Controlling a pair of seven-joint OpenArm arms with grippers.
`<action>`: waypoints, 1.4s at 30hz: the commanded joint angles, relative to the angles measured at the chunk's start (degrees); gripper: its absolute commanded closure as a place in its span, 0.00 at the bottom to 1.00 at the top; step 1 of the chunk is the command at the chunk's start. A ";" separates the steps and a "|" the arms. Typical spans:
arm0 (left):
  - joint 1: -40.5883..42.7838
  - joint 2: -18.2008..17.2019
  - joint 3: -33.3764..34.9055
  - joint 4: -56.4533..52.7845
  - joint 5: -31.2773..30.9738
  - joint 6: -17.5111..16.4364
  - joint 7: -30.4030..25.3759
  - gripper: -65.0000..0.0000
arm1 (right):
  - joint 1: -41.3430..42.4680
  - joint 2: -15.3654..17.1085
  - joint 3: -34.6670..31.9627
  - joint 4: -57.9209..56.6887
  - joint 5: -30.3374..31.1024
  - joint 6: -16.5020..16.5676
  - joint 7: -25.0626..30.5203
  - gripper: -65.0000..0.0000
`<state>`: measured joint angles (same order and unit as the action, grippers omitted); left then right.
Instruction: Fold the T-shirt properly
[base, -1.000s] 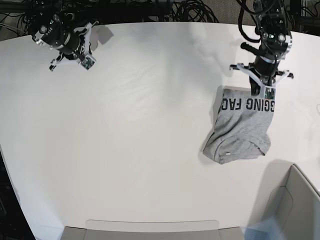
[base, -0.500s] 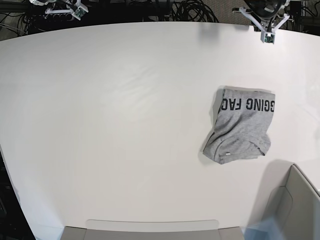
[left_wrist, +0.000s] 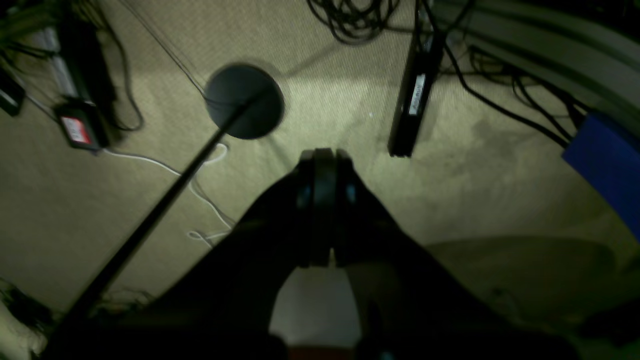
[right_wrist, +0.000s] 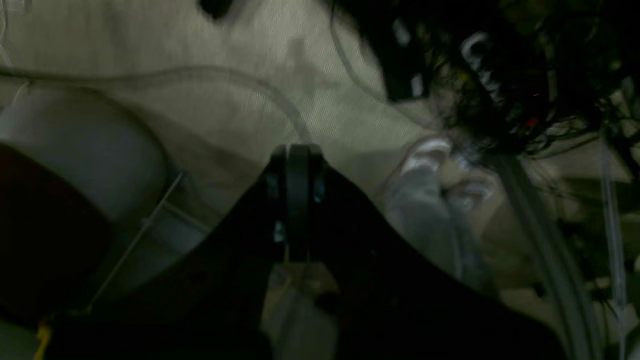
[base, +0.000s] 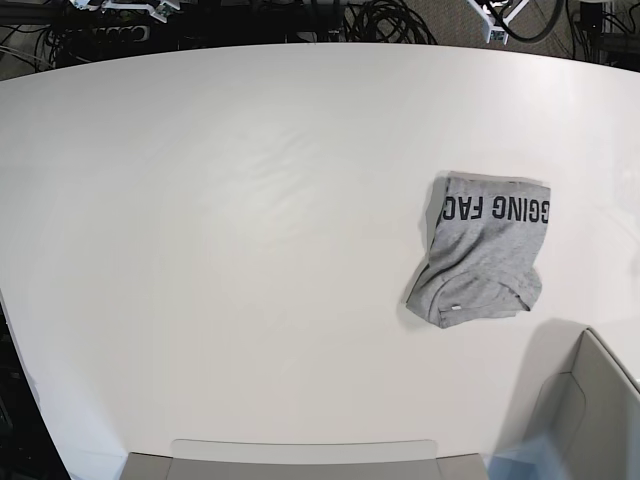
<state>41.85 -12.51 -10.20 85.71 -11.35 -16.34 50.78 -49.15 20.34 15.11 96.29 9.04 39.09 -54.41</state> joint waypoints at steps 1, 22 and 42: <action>-0.83 -0.28 0.48 -2.33 -0.29 -0.15 -0.72 1.00 | -0.66 0.89 -1.09 -1.48 0.68 0.91 1.18 1.00; -24.48 -1.33 14.02 -47.87 -0.29 -0.06 -19.36 1.00 | 22.99 1.95 -30.10 -49.74 -7.15 0.91 20.17 1.00; -29.14 -1.07 14.37 -68.35 -0.21 -0.06 -44.41 1.00 | 34.07 -0.07 -32.48 -72.77 -7.50 0.91 52.17 1.00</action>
<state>12.51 -13.17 4.14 17.19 -11.60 -16.25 6.83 -14.98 19.44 -17.30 23.55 1.50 39.07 -2.52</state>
